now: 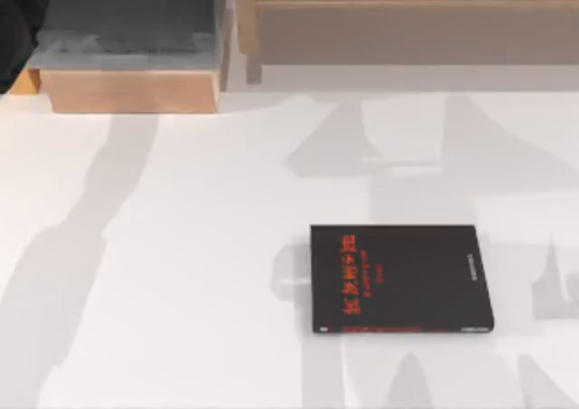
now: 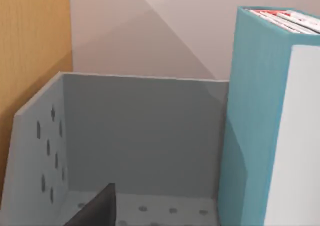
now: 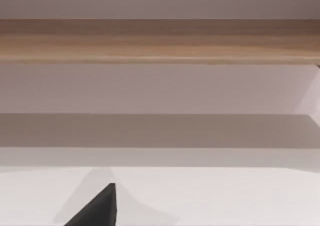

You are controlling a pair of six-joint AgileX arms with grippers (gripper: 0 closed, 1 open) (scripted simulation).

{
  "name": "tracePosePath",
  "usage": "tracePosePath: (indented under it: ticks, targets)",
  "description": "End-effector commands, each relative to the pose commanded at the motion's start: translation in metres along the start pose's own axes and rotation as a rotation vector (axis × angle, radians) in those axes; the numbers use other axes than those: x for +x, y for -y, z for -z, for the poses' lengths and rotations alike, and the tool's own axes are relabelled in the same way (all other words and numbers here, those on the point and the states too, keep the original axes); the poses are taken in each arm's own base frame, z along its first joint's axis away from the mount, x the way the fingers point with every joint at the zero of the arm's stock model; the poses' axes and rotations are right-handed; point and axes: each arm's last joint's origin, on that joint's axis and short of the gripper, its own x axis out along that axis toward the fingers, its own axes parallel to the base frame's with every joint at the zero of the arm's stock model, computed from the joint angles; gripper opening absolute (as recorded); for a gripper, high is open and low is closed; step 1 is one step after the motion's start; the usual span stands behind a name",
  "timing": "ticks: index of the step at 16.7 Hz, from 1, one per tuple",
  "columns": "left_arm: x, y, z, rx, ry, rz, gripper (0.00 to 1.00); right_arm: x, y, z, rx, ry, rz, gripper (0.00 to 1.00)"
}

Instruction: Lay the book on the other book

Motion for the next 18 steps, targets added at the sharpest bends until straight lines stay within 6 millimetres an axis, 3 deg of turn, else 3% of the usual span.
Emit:
tracePosePath:
  ticks: [3, 6, 12, 18]
  targets:
    - [0.035, 0.019, 0.029, 0.011, -0.022, 0.011, 1.0, 0.0, 0.0, 0.0, 0.0, 0.0, 0.0, 1.0]
    - [0.05, 0.029, 0.044, 0.019, -0.031, 0.02, 1.0, 0.0, 0.0, 0.0, 0.0, 0.0, 0.0, 1.0]
    - [0.051, 0.028, 0.046, 0.02, -0.035, 0.018, 1.0, 0.0, 0.0, 0.0, 0.0, 0.0, 0.0, 1.0]
    - [0.076, 0.029, 0.046, 0.019, -0.031, 0.019, 1.0, 0.0, 0.0, 0.0, 0.0, 0.0, 0.0, 1.0]
